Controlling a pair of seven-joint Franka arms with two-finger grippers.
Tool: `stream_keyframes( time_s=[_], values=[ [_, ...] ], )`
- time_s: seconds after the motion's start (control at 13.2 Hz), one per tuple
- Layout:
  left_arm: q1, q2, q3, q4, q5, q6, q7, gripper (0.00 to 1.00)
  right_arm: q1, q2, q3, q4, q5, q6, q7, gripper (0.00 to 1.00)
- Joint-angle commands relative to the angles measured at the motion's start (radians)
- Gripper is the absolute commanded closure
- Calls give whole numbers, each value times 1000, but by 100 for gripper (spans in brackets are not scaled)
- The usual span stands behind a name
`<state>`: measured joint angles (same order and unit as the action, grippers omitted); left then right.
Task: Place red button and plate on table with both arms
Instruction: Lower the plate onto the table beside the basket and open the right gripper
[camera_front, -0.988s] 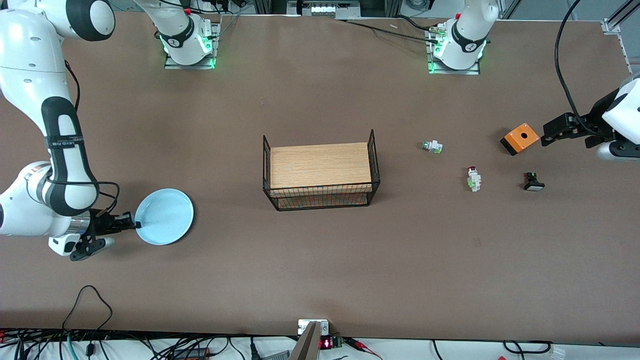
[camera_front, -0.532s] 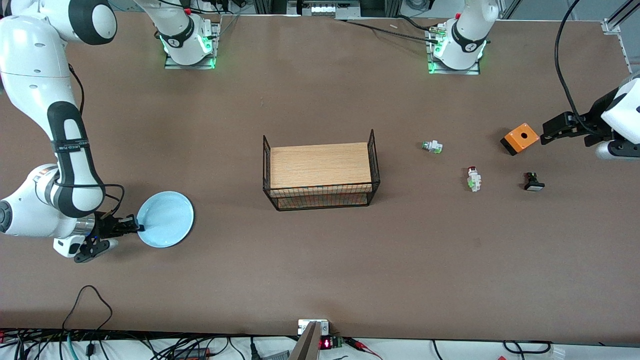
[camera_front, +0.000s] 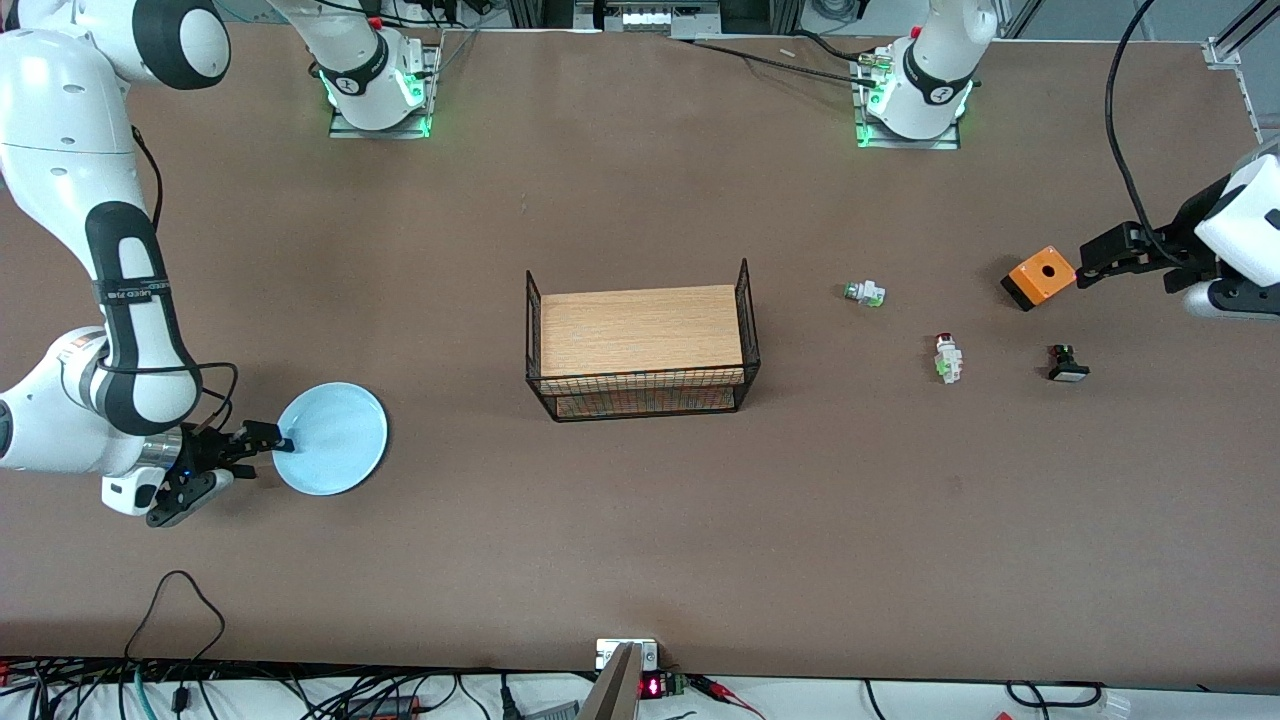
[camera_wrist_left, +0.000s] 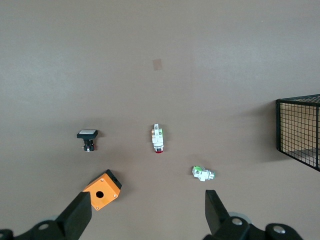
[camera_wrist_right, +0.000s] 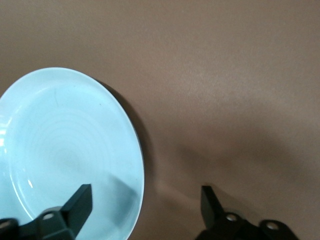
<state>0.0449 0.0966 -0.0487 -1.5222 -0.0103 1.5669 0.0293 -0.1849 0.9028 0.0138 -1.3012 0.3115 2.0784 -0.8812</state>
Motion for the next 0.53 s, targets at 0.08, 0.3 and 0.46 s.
stream_keyframes(
  time_s=[0.08,0.3,0.46],
  values=[
    [12,-18,16,-3,-25,-11,20,0,64,-112,3,-1,-84,-33,-12,0],
    [12,-18,7,-3,-23,-10,-104,0,111,-202,0,67,-185,-269,283,0],
    [12,-18,7,-3,-23,-8,-54,0,146,-232,5,179,-279,-485,507,0]
  ],
)
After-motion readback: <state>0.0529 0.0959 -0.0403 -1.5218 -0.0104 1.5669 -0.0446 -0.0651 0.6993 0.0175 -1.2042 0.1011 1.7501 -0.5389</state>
